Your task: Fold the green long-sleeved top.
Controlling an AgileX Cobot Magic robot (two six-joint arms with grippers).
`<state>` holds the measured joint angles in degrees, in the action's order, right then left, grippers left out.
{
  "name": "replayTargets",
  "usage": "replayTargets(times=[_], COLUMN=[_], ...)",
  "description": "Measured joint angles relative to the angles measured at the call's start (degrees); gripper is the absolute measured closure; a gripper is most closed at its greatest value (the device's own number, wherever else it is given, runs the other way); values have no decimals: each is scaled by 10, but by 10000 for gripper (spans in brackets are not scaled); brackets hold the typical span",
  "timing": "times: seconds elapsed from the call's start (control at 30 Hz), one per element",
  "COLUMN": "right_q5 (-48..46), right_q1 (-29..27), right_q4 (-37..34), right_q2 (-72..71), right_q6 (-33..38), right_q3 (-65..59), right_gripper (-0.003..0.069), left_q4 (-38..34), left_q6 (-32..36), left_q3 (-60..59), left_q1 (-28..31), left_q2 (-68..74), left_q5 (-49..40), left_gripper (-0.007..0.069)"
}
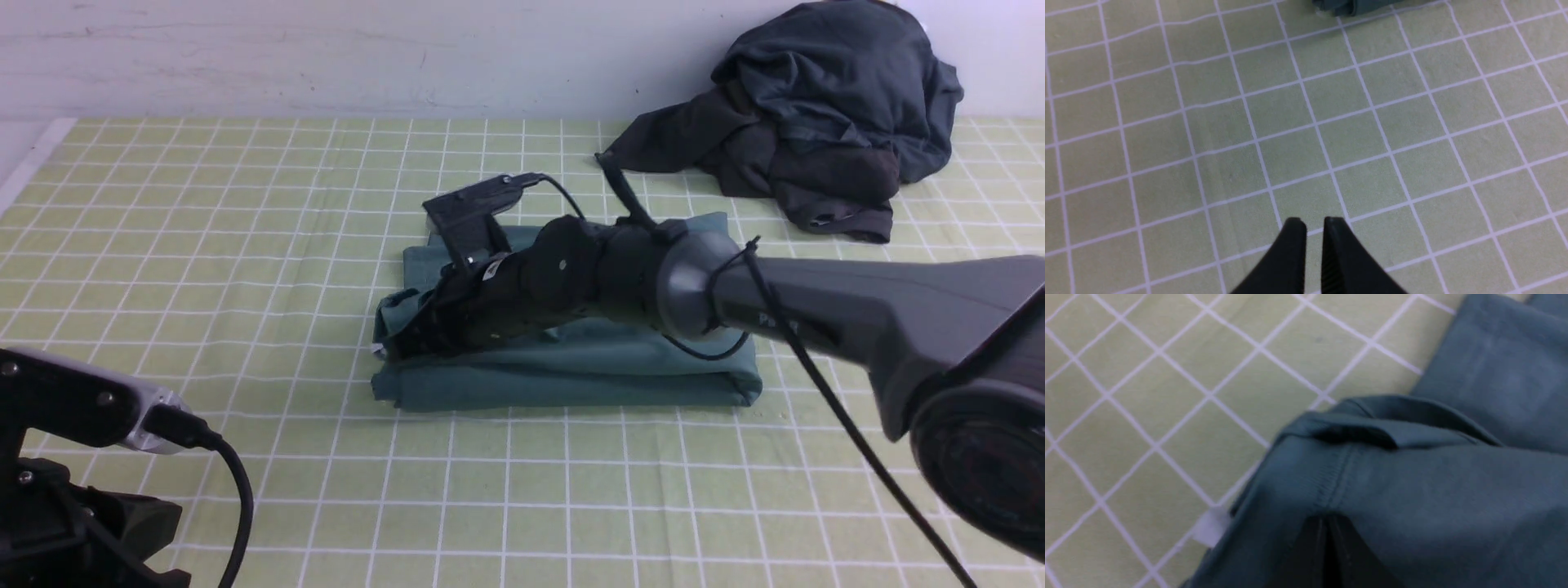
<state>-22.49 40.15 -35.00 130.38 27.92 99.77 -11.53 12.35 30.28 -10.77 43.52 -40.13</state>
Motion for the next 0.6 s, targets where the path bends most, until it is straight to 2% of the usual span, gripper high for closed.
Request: replayTargets(times=[0.17,0.3,0.33,0.37,0.5,0.6], right_q5=[-26,-122,-180,-208,-337,-379], right_q1=[11,3,-3,-8,-43,-74], right_q4=[2,73,127,149,310,386], right_q2=[-22,-81,-126,-145,-294,-398], right_q6=[83,114,102,91,-36,-117], right_q3=[0,0,0,0,0,-6], right_gripper=[671,671,671,671,671,671], left_q4=[0,0,0,0,0,0], left_q6=[0,0,0,0,0,0], left_q3=[0,0,0,0,0,0], left_q1=[0,0,0,0,0,0], left_q2=[0,0,0,0,0,0], left_q5=[0,0,0,0,10,10], left_gripper=[573,573,573,573,573,573])
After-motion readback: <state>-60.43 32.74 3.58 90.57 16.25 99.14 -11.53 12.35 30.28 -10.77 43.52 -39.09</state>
